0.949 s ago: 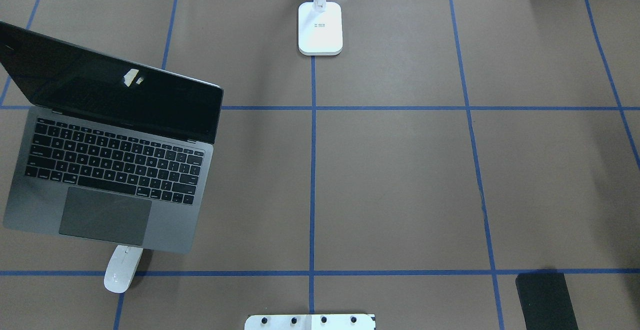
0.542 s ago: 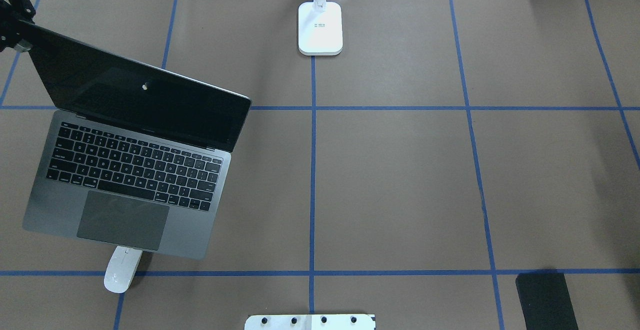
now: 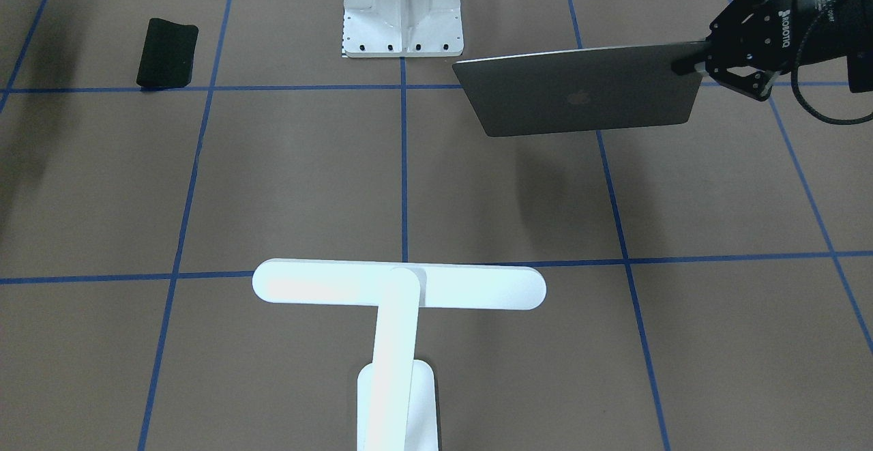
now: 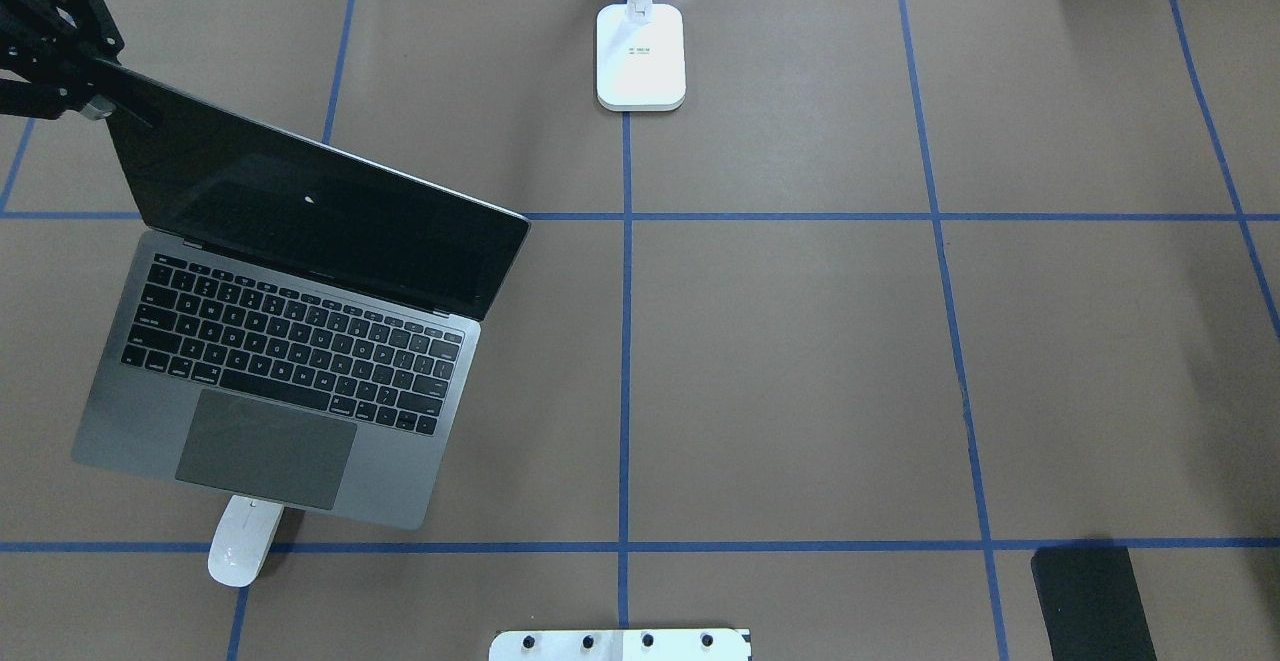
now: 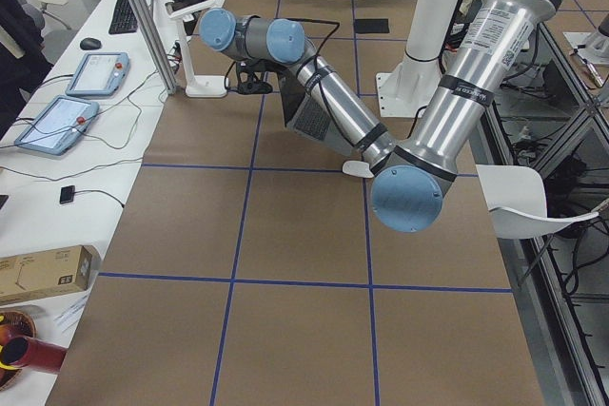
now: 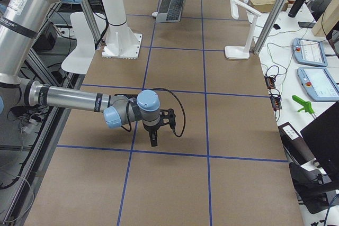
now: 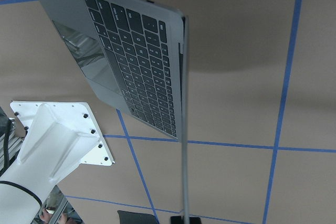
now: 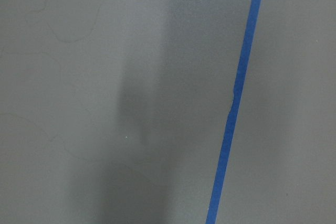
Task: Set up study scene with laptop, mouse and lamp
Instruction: 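Swing the held laptop away from the mouse toward the table center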
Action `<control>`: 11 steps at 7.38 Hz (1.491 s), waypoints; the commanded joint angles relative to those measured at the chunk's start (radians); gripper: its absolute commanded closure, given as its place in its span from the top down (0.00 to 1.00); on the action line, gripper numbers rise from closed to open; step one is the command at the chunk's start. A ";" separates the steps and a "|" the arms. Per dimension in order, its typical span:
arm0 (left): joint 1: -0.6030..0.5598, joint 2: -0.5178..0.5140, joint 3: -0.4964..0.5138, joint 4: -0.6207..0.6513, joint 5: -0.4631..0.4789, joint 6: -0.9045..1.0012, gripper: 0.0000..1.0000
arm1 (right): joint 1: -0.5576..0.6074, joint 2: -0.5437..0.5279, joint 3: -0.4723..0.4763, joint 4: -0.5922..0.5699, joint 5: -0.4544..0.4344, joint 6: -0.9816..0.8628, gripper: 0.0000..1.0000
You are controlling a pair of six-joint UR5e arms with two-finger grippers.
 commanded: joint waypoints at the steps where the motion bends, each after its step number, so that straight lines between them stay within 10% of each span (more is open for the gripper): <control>1: 0.016 -0.010 0.013 -0.002 -0.016 -0.004 0.00 | 0.000 -0.001 0.000 0.000 0.000 0.000 1.00; 11: 0.044 -0.103 0.113 -0.013 -0.047 -0.042 0.00 | 0.000 -0.002 0.000 0.000 0.005 0.002 1.00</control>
